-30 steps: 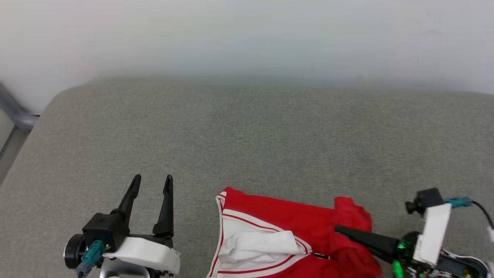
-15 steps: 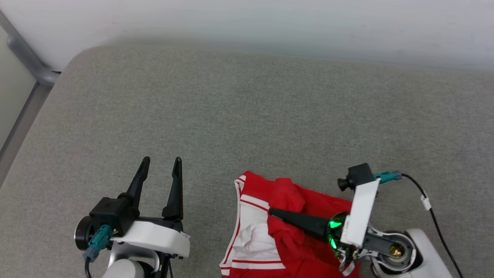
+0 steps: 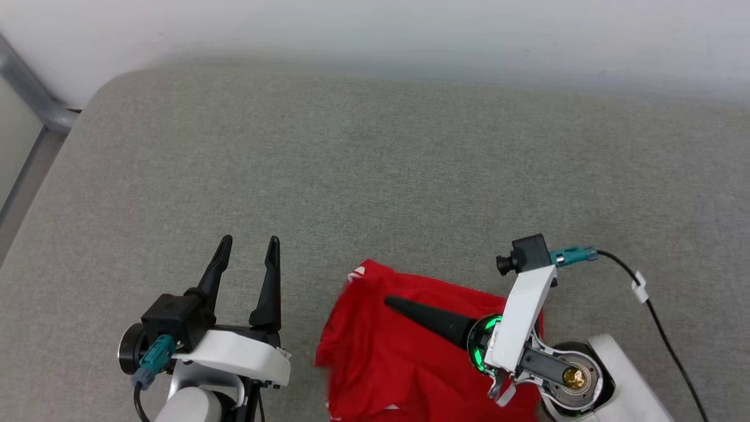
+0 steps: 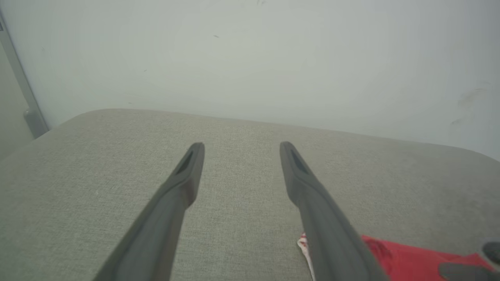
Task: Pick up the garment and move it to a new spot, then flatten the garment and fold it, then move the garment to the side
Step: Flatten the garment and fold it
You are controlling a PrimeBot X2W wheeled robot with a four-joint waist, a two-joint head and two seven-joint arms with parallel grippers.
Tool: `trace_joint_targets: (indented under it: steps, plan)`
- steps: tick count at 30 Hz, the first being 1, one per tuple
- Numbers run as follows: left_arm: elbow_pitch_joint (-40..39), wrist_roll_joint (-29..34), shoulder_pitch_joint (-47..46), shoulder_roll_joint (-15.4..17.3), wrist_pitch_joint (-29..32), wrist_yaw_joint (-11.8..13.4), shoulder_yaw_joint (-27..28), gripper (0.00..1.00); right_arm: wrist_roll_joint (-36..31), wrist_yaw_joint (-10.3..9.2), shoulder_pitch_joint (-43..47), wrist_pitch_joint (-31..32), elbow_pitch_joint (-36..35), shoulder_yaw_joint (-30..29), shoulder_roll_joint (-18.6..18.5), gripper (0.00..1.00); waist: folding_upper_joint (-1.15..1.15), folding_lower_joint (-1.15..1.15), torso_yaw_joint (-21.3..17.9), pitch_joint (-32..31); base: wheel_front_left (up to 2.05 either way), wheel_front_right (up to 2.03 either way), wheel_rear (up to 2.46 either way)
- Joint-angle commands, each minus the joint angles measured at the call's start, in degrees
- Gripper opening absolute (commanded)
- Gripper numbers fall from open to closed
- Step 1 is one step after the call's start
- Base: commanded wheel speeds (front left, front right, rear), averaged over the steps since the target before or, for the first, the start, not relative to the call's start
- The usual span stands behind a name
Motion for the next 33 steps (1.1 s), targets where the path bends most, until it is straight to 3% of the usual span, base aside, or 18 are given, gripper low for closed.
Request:
trace_joint_targets:
  steps: [1, 8, 15, 22, 23, 28, 33]
  plan:
    - [0.2, 0.3, -0.1, 0.1, -0.3, -0.1, 0.1, 1.00, -1.2, -0.01, -0.5, -1.0, -1.0, 0.3, -0.8, 1.00, 0.00, 0.00, -0.7, -0.6, 0.00, 0.00, 0.00]
    - [0.4, 0.2, 1.2, 0.6, -0.3, 0.1, 0.4, 1.00, -12.3, -0.01, 0.9, -11.1, -6.8, -0.5, -5.2, 1.00, 0.00, 0.00, -3.8, -2.7, 0.00, 0.00, 0.00]
    - [0.4, -0.5, 2.6, 1.3, 0.1, 1.2, 1.4, 1.00, -28.9, -0.01, 4.1, -21.5, -5.8, -8.4, -9.6, 1.00, 0.00, 0.00, -7.5, -4.6, 0.00, 0.00, 0.00]
    - [1.1, -1.5, 4.8, 2.0, 0.0, 2.1, 3.1, 1.00, -42.5, -0.01, 8.0, -28.3, -6.3, -18.3, -8.9, 1.00, 0.00, 0.00, -9.9, -6.6, 0.00, 0.00, 0.00]
    - [1.2, -1.6, 6.0, 2.2, -0.1, 2.6, 3.9, 1.00, -48.3, -0.01, 9.9, -31.7, -7.7, -20.6, -7.9, 1.00, 0.00, 0.00, -10.5, -7.8, 0.00, 0.00, 0.00]
    - [1.4, -1.8, 8.4, 2.5, -0.3, 3.3, 5.3, 1.00, -56.8, -0.01, 12.8, -37.9, -10.5, -21.0, -6.8, 1.00, 0.00, 0.00, -11.2, -9.7, 0.00, 0.00, 0.00]
    - [1.3, -0.8, 10.5, 2.6, -0.4, 3.9, 6.3, 1.00, -61.2, -0.01, 15.7, -41.1, -13.0, -20.6, -5.2, 1.00, 0.00, 0.00, -11.3, -10.9, 0.00, 0.00, 0.00]
